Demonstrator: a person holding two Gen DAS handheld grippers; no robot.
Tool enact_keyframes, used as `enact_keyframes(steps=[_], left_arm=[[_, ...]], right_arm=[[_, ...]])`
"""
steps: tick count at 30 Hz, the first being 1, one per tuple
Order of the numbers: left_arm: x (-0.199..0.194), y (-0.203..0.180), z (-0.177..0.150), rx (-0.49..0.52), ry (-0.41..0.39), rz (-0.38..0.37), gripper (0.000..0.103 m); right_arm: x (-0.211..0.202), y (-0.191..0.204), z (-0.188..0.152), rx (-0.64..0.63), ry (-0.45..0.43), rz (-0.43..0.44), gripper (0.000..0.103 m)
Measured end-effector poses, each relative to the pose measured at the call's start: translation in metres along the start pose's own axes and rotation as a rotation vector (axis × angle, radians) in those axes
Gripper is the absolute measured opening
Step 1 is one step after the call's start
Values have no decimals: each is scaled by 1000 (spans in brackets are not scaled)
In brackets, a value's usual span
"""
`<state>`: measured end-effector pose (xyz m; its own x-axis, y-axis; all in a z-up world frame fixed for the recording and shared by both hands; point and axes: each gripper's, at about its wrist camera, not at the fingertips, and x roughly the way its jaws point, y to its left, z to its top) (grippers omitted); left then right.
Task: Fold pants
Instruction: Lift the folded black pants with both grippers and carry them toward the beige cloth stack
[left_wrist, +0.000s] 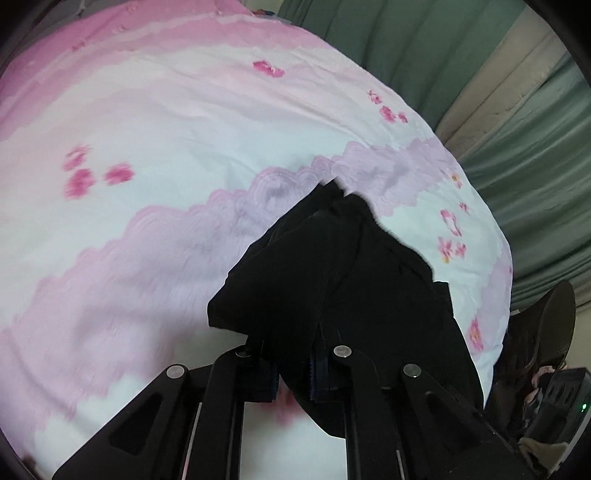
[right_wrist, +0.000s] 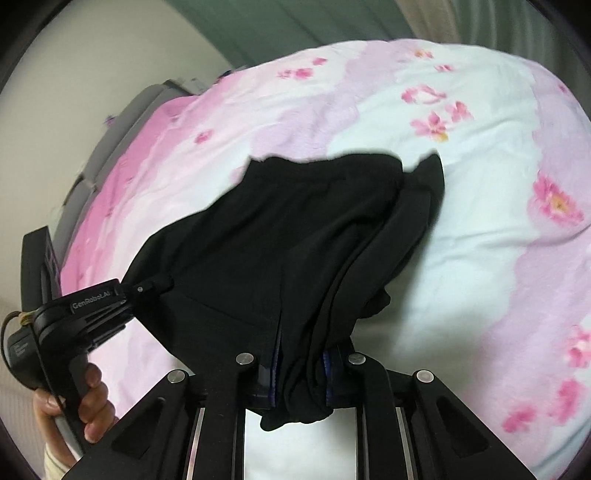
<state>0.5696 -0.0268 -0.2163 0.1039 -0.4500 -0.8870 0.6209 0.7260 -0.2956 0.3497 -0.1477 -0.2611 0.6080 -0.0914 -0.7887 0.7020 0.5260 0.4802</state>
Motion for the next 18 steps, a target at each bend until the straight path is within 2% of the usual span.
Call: enact_keyframes(steps=[4,10,18], left_arm=[[-44,-11,-35,-17,-30,28,12],[-113,-26,-86,-114,-107,24,12],[-221,-20,-169,-275,-242,42,12]], right_arm=[[-38,6,-11,-77,48,31,18],[-91,12,-18,-181,92,77,18],[-178,41,-47,-380,131,208,18]])
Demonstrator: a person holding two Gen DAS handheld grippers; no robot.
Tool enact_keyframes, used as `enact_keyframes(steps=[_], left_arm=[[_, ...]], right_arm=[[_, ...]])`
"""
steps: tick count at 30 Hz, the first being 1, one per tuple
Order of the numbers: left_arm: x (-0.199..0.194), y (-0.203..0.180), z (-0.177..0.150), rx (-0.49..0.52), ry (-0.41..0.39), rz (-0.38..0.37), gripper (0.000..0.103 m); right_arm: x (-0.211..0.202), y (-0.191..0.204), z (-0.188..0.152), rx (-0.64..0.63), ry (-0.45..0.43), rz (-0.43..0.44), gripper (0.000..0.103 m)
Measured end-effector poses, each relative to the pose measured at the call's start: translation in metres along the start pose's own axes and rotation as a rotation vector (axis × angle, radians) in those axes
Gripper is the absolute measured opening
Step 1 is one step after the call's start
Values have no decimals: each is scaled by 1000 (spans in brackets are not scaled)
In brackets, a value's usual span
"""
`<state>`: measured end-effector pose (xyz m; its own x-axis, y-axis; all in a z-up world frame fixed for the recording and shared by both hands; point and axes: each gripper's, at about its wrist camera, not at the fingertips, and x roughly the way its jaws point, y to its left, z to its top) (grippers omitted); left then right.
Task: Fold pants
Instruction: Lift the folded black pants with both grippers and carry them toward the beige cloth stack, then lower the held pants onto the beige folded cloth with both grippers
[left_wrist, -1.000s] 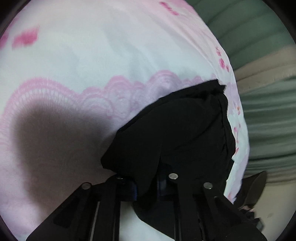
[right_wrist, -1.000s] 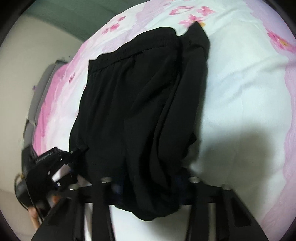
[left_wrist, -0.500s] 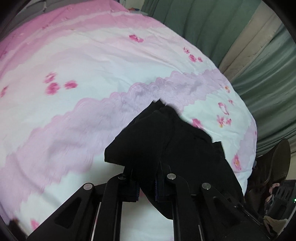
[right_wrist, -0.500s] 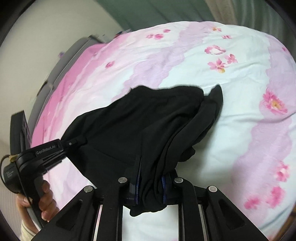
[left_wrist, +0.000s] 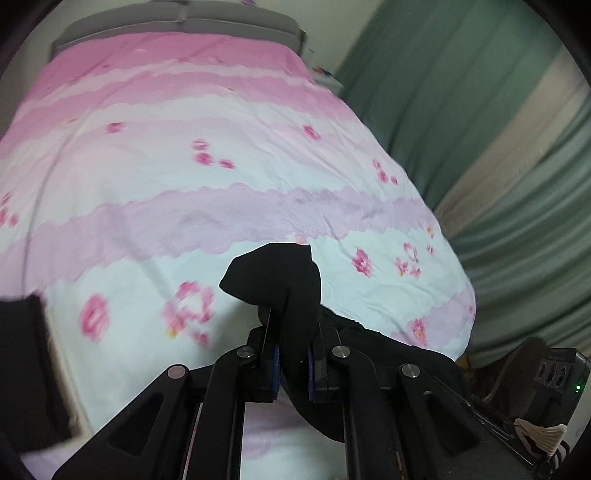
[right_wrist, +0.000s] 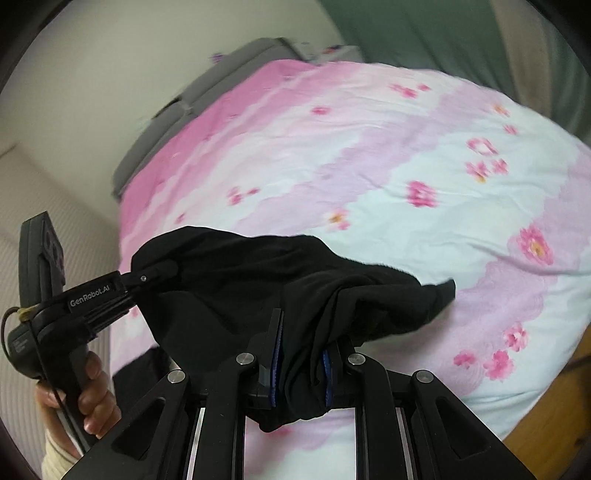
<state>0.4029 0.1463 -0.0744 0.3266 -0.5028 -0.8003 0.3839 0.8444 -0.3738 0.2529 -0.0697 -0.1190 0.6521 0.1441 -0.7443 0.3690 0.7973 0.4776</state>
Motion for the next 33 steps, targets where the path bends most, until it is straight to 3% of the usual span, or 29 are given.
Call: enact_keyframes(steps=[8,14,17,22,27,33], left_arm=[[-116,76,-60,-159,-130,22,12],[-188,155,-85,-194,-190,-4,12],[-221,192,-83,-174,-193,-27,12],[-264,241,-71,-134,-200,4,12],[-284,272,-50,-150,-209,17,12],[-288,297,-13,-97,-200,2,12]], right_arm=[[-42,90,-46,-213,51,104,18],[-53,172,-100,-296,50,146,18],[-60,222,-135,-306,14,152,18],[-57,285,-169,-284,-22,188,18],[-42,333,-178,-302,-30,213,18],[-30,367,-165,-286,-64,222,18]])
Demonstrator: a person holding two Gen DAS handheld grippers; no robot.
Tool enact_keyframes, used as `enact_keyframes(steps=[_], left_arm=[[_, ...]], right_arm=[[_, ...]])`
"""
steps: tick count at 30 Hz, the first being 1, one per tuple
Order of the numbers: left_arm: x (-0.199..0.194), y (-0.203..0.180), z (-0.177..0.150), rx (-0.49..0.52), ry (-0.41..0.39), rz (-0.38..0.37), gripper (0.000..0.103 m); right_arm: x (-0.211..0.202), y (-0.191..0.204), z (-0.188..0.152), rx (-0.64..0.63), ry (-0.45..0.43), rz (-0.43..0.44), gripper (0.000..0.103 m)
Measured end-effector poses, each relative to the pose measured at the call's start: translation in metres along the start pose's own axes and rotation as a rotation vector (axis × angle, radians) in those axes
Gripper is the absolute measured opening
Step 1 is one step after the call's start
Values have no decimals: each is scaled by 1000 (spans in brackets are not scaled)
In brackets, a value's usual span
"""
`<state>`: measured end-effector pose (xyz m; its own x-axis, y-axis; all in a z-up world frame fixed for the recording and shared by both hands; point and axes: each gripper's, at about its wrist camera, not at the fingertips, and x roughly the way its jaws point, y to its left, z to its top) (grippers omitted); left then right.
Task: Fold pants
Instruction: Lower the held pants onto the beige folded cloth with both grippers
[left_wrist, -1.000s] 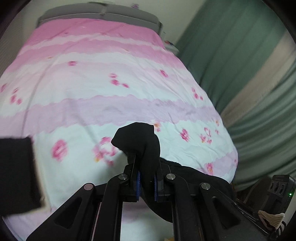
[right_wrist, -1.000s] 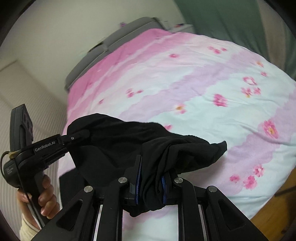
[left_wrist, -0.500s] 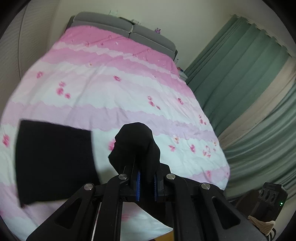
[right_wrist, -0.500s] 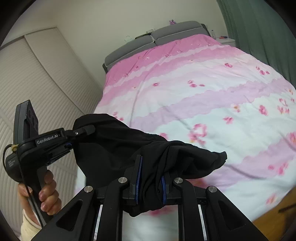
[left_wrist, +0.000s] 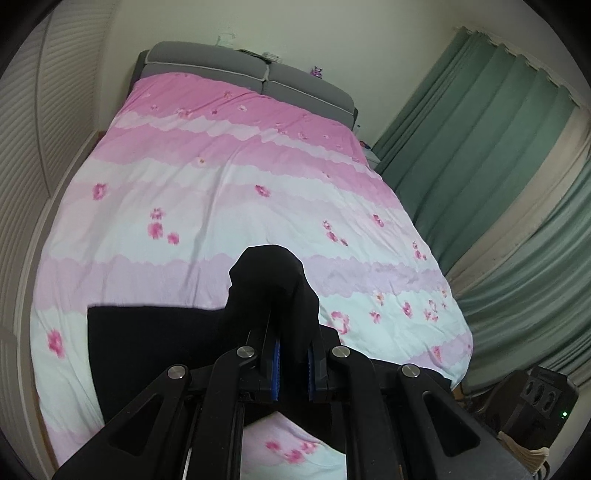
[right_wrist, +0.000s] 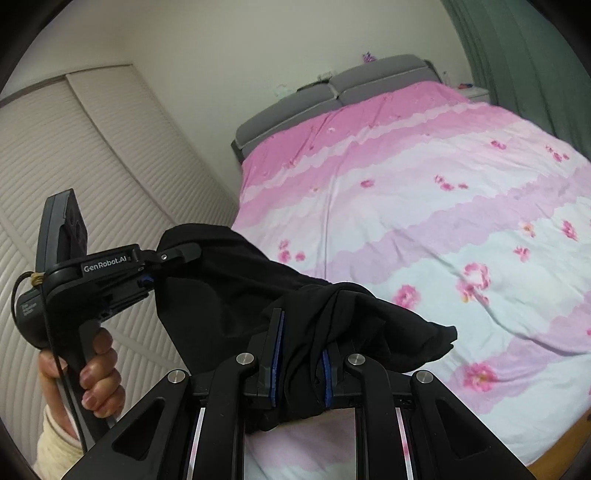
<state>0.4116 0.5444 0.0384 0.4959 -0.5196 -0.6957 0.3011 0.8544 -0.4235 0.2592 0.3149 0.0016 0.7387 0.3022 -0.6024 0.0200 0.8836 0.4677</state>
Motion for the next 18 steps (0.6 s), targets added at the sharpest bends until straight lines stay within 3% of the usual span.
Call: enact_keyframes(steps=[8,12,18], left_arm=[[52,60,48,86,101,-113,12],[91,97,45,192,225,-71,12],[134,148,22,334,403,-12,12]], right_arm=[[42,35,6,55,-48,-126,18],[77,53,-12,156,-54,-222,18],[144,85,-70,276,40,-311,18]])
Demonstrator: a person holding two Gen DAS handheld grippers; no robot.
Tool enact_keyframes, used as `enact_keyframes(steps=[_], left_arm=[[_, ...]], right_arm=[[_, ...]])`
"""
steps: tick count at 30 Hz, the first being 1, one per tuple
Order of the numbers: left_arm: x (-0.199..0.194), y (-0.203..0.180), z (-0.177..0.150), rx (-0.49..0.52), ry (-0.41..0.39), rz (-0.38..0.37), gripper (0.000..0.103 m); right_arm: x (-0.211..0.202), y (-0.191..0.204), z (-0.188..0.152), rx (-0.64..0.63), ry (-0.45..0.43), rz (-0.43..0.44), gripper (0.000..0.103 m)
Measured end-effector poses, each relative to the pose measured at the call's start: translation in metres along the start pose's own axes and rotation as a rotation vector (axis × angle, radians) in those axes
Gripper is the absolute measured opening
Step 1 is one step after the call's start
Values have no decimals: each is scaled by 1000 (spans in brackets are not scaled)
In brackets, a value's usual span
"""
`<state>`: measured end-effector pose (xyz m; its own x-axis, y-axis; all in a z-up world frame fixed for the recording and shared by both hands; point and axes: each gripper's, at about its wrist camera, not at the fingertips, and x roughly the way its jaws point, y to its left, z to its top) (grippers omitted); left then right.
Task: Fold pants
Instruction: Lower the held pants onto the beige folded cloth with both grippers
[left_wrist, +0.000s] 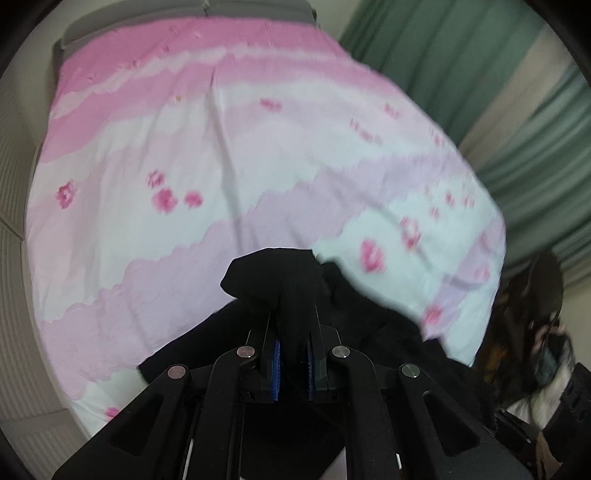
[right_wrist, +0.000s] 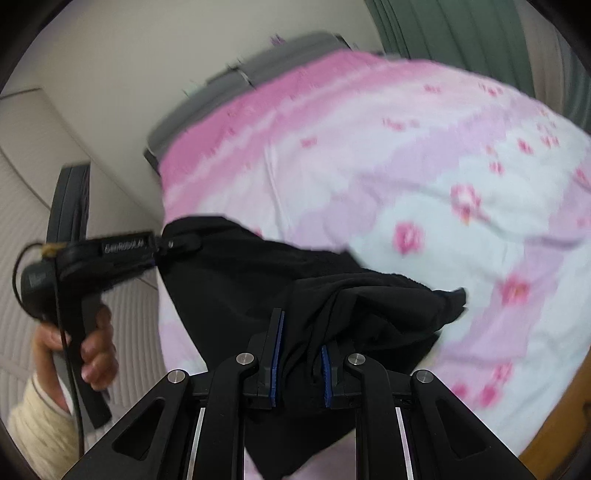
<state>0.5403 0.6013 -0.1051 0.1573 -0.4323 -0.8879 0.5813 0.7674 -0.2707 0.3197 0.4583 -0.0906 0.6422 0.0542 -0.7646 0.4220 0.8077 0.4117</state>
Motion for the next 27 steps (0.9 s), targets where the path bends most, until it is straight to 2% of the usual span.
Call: enact_keyframes(steps=[2,8,15,20,23,24,27], left_arm=[[11,14,-7,8,35,-2,12],[24,53,-25,-19,69,-48,12],[47,79,-45,-35,123,-14,12],[69,107,-59,-123,170,3,15],[76,121,-62,-184,182,35,24],[77,124,-63,-197,184,42,24],[73,128,-66,-215,170,82,33]], right_arm=[[13,10,-20,21,38,-12,18],[35,25,-57,68,134,-22,18],[73,34,-106,106,271,-37,19],[89,32,-129,115,327,-59,21],[95,24,-135,146,354,-74,36],[97,21,-138,164,363,-85,42],[99,14,-141,156,378,-108,51]])
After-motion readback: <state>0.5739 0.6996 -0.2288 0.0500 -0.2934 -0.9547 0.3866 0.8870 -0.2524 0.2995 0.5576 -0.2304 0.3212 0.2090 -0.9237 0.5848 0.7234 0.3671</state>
